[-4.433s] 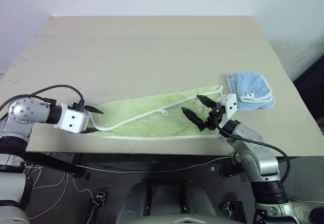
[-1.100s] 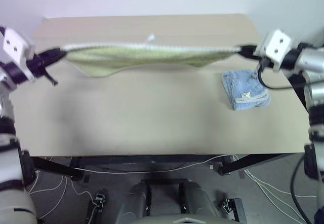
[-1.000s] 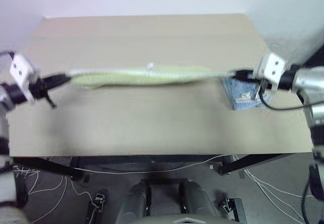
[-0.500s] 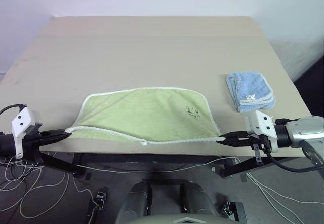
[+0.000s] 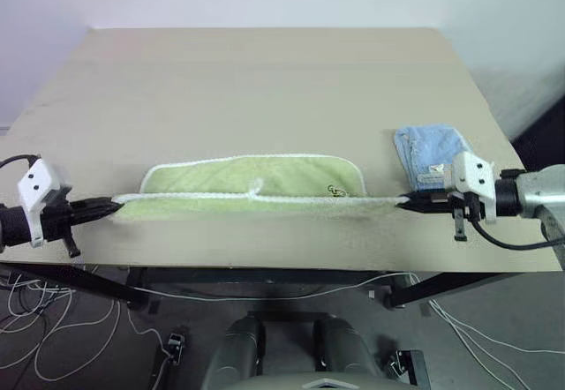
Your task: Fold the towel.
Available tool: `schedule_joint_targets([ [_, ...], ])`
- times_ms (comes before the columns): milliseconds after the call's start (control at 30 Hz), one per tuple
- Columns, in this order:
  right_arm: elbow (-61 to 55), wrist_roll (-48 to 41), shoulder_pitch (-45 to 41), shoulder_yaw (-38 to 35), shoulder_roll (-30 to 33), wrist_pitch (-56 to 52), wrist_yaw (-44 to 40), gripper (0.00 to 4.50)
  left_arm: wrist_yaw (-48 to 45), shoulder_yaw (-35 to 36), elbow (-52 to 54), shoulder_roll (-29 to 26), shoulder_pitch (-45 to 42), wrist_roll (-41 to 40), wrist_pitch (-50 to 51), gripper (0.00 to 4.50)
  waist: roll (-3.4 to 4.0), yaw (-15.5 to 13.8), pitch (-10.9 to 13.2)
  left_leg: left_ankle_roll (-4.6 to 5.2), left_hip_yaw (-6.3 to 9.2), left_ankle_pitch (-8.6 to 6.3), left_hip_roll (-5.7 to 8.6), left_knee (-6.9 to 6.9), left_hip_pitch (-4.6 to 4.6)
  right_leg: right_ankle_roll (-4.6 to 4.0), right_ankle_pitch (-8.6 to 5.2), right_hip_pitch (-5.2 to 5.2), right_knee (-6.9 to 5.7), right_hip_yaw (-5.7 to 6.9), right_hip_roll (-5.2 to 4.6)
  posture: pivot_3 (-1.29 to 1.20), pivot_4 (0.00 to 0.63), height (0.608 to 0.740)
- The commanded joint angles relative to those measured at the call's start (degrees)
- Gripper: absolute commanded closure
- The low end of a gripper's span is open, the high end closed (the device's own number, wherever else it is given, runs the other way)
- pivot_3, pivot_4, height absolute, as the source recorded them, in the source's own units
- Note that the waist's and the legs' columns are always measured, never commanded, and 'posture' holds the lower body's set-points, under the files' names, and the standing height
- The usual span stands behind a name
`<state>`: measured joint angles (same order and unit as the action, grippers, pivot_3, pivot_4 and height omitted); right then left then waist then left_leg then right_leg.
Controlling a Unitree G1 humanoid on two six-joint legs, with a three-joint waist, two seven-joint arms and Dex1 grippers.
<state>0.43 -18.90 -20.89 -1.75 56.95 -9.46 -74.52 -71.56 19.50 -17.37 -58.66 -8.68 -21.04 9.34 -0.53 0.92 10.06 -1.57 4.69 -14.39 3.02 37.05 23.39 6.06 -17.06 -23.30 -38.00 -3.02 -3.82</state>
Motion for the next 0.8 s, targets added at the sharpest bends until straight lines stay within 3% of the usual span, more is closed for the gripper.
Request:
schedule_joint_targets([
  [33, 5.66, 4.53, -5.43, 2.36, -2.18, 3.46, 1.92, 4.48, 3.20, -2.35, -4.88, 0.56, -4.78, 3.84, -3.86, 4.50, 0.00, 0.03, 0.00, 0.00, -0.01, 0.00, 0.01, 0.00, -0.01, 0.00, 0.00, 0.00, 0.00, 0.00, 0.00, 0.00, 0.150, 0.740],
  [367, 31.30, 15.85, -23.74, 9.77, -11.61, 15.66, 5.59, 4.48, 13.87, -11.69, -24.79, 5.85, -23.22, 15.32, -16.41, 4.50, -0.01, 0.08, 0.00, 0.00, -0.05, 0.02, 0.08, 0.05, 0.08, 0.02, 0.01, -0.13, -0.10, 0.01, 0.14, 0.00, 0.150, 0.740],
  [567, 43.78, 19.84, -29.26, 11.28, -15.05, 22.41, 7.55, 4.48, 16.34, -14.66, -32.21, 8.38, -28.38, 18.63, -21.31, 4.50, -0.01, 0.16, 0.00, 0.00, -0.05, 0.02, 0.10, 0.06, 0.10, 0.02, 0.01, -0.14, -0.13, 0.01, 0.16, 0.00, 0.150, 0.740],
  [767, 48.85, 20.62, -30.56, 10.89, -16.74, 24.66, 7.64, 4.48, 15.16, -15.74, -35.65, 9.49, -29.63, 19.16, -22.63, 4.50, -0.01, 0.26, 0.00, -0.01, -0.05, 0.03, 0.10, 0.07, 0.10, 0.02, 0.01, -0.16, -0.18, 0.00, 0.17, 0.00, 0.150, 0.740],
  [800, 49.30, 20.54, -30.58, 10.75, -16.87, 24.73, 7.73, 4.27, 14.94, -15.62, -36.00, 9.54, -29.69, 19.00, -22.21, 4.27, -0.01, 0.26, 0.00, -0.01, -0.05, 0.03, 0.10, 0.07, 0.10, 0.02, 0.01, -0.16, -0.19, 0.00, 0.17, 0.00, 0.150, 0.740],
])
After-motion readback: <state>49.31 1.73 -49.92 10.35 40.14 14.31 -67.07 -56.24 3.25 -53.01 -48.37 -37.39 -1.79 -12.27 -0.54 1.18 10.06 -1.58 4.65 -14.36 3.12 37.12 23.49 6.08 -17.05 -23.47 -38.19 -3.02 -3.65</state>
